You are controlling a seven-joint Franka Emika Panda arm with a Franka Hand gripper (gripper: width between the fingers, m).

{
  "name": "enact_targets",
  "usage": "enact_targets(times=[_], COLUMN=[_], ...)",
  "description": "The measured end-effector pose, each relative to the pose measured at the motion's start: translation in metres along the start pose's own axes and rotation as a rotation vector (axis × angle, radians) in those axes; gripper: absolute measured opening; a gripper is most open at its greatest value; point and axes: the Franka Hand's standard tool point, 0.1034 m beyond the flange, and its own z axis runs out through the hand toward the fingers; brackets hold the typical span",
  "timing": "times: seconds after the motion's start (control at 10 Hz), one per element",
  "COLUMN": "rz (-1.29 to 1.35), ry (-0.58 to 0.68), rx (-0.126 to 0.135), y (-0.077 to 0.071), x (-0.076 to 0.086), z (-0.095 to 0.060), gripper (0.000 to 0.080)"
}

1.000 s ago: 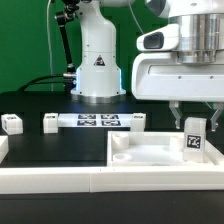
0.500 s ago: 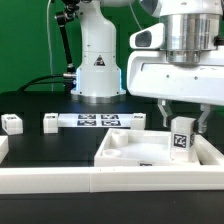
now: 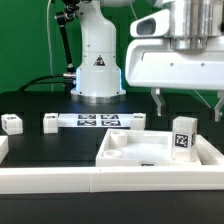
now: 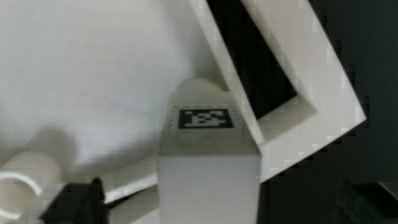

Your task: Assemble square table

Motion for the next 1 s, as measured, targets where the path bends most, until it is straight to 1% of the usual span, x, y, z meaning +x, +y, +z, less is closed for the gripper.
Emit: enact_targets(times=[0.2,1.0], rz=[-0.075,-0.078], ry=[-0.005,-0.006], rx=[0.003,0.002], y=[0.0051,0.0056], x=[-0.0053,-0.0058], z=[-0.0081,-0.0065], gripper=[0.0649,0.0649])
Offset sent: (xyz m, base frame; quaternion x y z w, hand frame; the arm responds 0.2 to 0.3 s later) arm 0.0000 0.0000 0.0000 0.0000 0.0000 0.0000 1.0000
